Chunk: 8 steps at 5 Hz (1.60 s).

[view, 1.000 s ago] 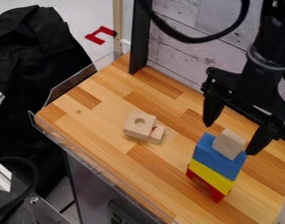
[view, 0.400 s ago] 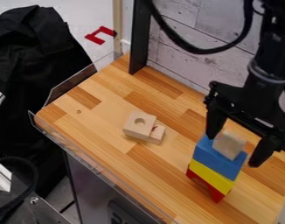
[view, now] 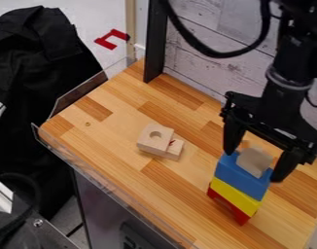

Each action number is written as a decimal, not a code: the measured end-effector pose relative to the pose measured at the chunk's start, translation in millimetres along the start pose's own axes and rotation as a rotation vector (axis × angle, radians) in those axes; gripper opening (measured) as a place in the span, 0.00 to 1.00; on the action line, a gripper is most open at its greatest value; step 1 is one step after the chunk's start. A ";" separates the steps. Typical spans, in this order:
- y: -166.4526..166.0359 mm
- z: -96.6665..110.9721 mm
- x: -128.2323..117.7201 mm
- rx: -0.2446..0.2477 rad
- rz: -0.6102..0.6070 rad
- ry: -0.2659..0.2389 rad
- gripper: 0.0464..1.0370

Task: Removed the cube from the tower and put it on top of the cube with a hole

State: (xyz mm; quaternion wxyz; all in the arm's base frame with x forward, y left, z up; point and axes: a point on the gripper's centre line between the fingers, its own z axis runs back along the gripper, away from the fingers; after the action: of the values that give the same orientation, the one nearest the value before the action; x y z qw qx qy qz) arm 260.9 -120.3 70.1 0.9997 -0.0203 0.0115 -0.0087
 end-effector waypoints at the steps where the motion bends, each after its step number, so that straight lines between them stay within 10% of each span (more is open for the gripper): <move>1: 3.3 -3.1 -3.4 -0.010 0.022 0.021 0.90; 3: 3.3 -2.7 -3.2 -0.034 0.043 0.027 0.46; 6: 60.8 47.6 -28.0 0.007 0.279 -0.066 0.46; 8: 112.3 32.4 -33.5 0.025 0.423 0.001 0.46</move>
State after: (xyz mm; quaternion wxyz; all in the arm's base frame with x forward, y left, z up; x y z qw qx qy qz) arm 230.1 -6.2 98.6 0.9794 -0.0051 0.0160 0.2011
